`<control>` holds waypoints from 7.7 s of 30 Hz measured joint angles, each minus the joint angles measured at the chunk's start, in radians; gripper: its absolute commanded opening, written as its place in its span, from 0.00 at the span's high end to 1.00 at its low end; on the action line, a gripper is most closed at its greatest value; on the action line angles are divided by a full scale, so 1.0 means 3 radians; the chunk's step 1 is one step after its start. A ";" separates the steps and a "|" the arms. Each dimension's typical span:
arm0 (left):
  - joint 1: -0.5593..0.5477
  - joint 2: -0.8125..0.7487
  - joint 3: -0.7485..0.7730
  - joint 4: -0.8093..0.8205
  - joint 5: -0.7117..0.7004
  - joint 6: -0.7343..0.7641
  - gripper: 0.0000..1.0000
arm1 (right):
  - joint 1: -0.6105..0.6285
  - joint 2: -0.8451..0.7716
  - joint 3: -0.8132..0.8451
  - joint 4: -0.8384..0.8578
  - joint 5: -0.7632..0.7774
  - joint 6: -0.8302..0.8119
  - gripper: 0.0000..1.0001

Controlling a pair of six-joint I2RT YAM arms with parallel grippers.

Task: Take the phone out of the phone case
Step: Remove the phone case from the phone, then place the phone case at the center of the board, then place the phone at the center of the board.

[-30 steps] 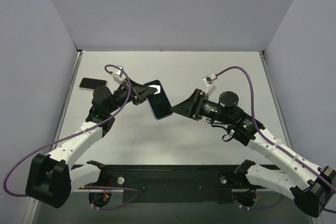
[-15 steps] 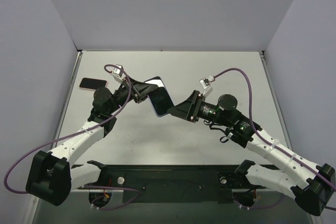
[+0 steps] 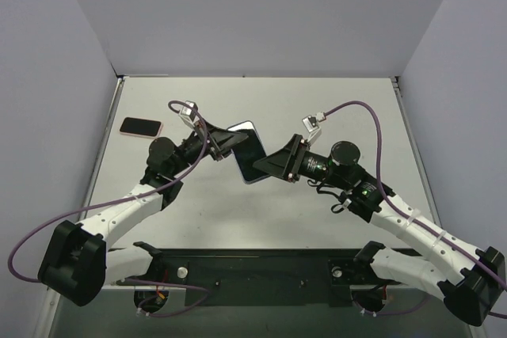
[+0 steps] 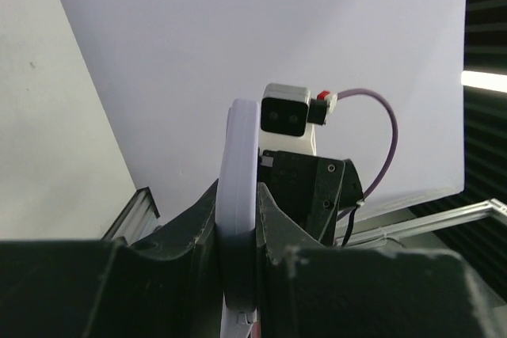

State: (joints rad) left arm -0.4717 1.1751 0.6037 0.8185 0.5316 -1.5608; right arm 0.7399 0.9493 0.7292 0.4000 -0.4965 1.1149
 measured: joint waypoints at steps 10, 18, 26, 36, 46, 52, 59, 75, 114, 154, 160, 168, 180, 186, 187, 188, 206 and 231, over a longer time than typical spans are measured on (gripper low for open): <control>-0.0239 -0.0013 0.0291 -0.0337 0.0094 0.0523 0.86 | -0.0118 0.0309 0.0083 0.0192 -0.0318 -0.0015 1.00; -0.0308 -0.0214 0.0357 -0.0591 0.0067 0.0837 0.55 | -0.0169 0.0334 -0.0005 0.0641 -0.0465 0.0154 1.00; -0.0319 -0.0214 0.0050 -0.0487 0.0215 0.0879 0.45 | -0.0305 0.0346 -0.0128 0.0668 -0.0483 0.0310 1.00; -0.0299 -0.0601 -0.0192 -0.0310 0.0221 0.1063 0.59 | -0.0464 0.0214 -0.0173 0.0843 -0.0534 0.0594 1.00; -0.0342 -0.0444 -0.0264 -0.0276 0.0174 0.1147 0.60 | -0.0460 0.0214 -0.0228 0.1214 -0.0582 0.0938 1.00; -0.0355 -0.0309 -0.0130 -0.0411 0.0165 0.1207 0.62 | -0.0430 0.0221 -0.0228 0.1249 -0.0587 0.0966 1.00; -0.0388 -0.0256 0.0097 -0.0659 0.0132 0.1339 0.84 | -0.0392 0.0256 -0.0228 0.1186 -0.0586 0.0884 1.00; -0.0328 -0.0398 0.0552 -0.3234 -0.1578 0.1928 1.00 | -0.0366 0.0066 -0.0055 -0.0495 -0.0362 -0.0284 1.00; -0.0699 -0.1191 -0.0582 -0.4407 -0.1567 0.2074 1.00 | -0.0392 -0.0707 0.0193 -0.2780 0.1183 -0.1740 1.00; -0.0993 -0.0865 -0.0431 -0.5388 -0.2332 0.1511 0.26 | -0.0394 -0.0708 -0.0238 -0.2665 0.1077 -0.1606 1.00; -0.0994 -0.1188 -0.0062 -0.5495 -0.2490 0.1600 0.24 | -0.0394 -0.0713 -0.0570 -0.2439 0.1069 -0.1389 1.00; -0.0993 -0.1595 0.0018 -0.4987 -0.2448 0.1832 0.22 | -0.0394 -0.0682 -0.1221 -0.1946 0.0966 -0.1082 1.00; -0.0993 -0.1517 0.0024 -0.4526 -0.2405 0.1929 0.22 | -0.0179 -0.0842 -0.2026 -0.1094 0.1017 -0.0659 1.00; -0.0993 -0.1536 0.0024 -0.4470 -0.2368 0.1929 0.22 | 0.0028 -0.0994 -0.2069 -0.1161 0.1120 -0.0476 0.99; -0.0993 -0.1535 0.0024 -0.4465 -0.2366 0.1929 0.22 | 0.0032 -0.1041 -0.2070 -0.1218 0.1136 -0.0459 0.98; -0.0993 -0.1535 0.0024 -0.4459 -0.2366 0.1929 0.22 | 0.0033 -0.1092 -0.2074 -0.1269 0.1161 -0.0445 0.98; -0.0993 -0.1573 0.0024 -0.4454 -0.2330 0.1929 0.22 | 0.0025 -0.0989 -0.1893 -0.1827 0.1373 -0.0264 0.72; -0.0993 -0.1623 0.0023 -0.4457 -0.2354 0.1937 0.21 | 0.1033 0.0051 -0.0529 -0.3140 0.2989 -0.0399 0.67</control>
State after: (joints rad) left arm -0.7696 0.6884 0.6106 -0.5186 -0.1745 -0.9798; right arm 1.0496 0.9646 0.5705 -0.5419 0.4004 0.9951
